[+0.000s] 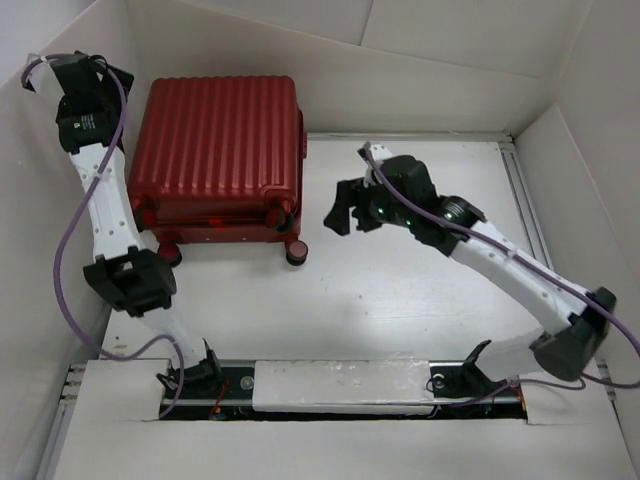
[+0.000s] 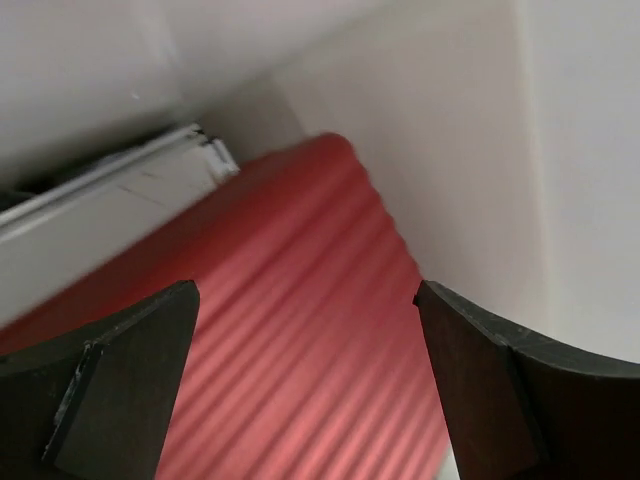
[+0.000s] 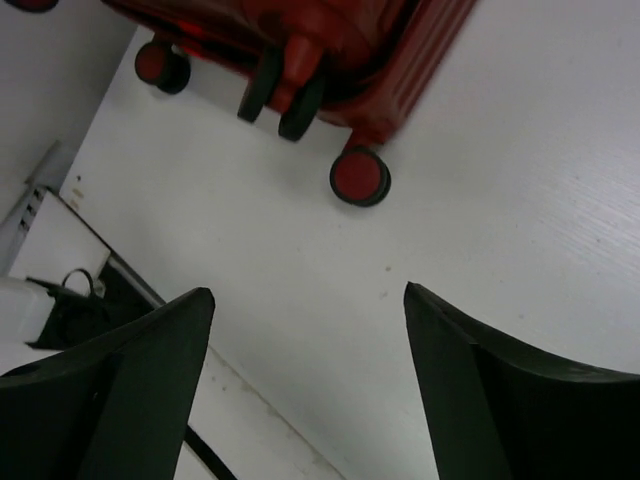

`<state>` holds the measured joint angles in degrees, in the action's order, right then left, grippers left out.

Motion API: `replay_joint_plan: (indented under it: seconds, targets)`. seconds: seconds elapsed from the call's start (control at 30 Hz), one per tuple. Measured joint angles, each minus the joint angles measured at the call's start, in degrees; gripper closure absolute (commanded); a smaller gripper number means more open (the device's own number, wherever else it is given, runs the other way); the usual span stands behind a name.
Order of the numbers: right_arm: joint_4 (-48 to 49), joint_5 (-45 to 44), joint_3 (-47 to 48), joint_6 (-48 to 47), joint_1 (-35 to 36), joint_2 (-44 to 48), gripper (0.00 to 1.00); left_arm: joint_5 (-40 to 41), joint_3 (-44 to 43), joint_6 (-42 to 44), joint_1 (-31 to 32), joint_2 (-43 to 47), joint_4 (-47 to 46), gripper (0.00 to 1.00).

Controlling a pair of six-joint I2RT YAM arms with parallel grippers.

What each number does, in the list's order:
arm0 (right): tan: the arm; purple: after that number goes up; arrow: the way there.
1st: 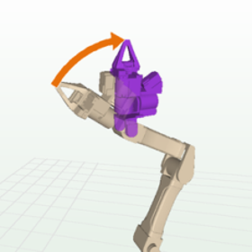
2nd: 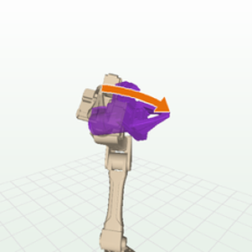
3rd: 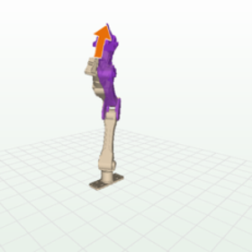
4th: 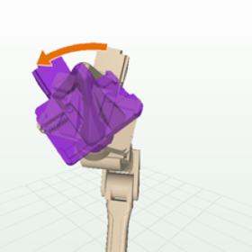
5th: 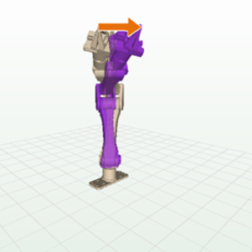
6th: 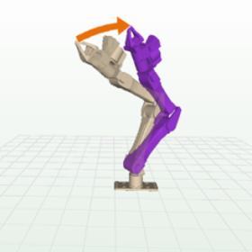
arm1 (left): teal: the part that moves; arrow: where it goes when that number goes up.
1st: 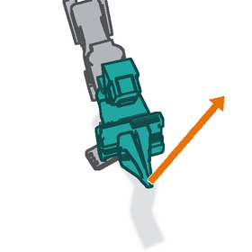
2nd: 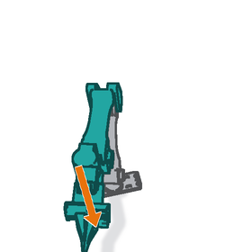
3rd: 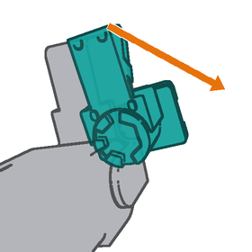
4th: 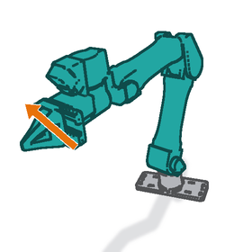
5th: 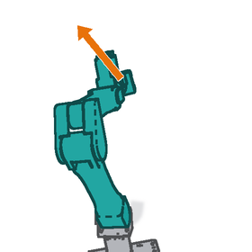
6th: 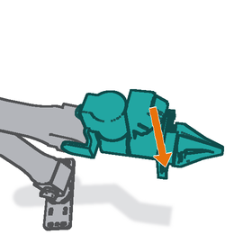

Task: Pack the luggage

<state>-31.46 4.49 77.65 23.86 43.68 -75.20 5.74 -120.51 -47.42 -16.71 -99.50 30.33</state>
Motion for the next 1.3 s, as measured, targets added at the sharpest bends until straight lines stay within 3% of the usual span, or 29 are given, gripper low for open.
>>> replay_joint_plan:
  seconds: [0.13, 0.37, 0.43, 0.47, 0.5, 0.6, 0.77, 0.93, 1.1, 1.23, 1.3]
  targets:
    - [3.8, -0.4, 9.6, 0.4, -2.1, -11.8, 0.03, -0.3, -6.4, 0.9, -3.4, -10.6, 2.5, 0.13]
    - [14.0, 9.3, 19.4, 5.3, -13.2, -28.6, 0.01, -5.7, -5.4, 2.4, -6.4, -20.5, 4.8, 0.13]
    - [16.8, 12.3, 21.7, 8.8, -16.3, -33.7, 0.11, -7.1, -3.1, 2.0, -6.6, -21.5, 2.3, 0.13]
    - [18.6, 13.3, 22.7, 11.0, -17.7, -36.2, 0.23, -7.5, -1.4, 1.9, -6.7, -21.5, 0.5, 0.13]
    - [19.9, 13.7, 23.4, 13.2, -19.0, -38.6, 0.48, -7.7, 0.4, 1.9, -6.8, -21.2, -1.4, 0.13]
    - [21.5, 13.9, 25.8, 19.1, -21.1, -45.2, 0.79, -7.9, 8.1, 1.0, -6.9, -18.9, -8.7, 0.13]
    - [19.5, 12.4, 37.4, 23.7, -20.8, -56.8, 0.98, -8.4, 24.0, -1.2, -6.8, -10.7, -20.3, 0.14]
    - [16.9, 12.7, 49.5, 24.7, -19.9, -65.7, 1.00, -8.6, 31.7, -0.7, -4.6, -6.1, -25.5, 0.14]
    - [16.3, 10.3, 46.8, 21.6, -19.1, -64.9, 1.00, -7.3, 34.9, 0.9, -1.3, -3.6, -26.9, 0.15]
    - [18.4, 9.5, 27.7, 19.5, -18.2, -55.2, 1.00, -2.3, 35.9, 3.8, 3.0, -0.4, -26.6, 0.15]
    - [17.9, 8.9, 18.1, 18.4, -17.1, -49.2, 1.00, -4.3, 39.4, 8.5, 7.6, 4.3, -26.9, 0.15]
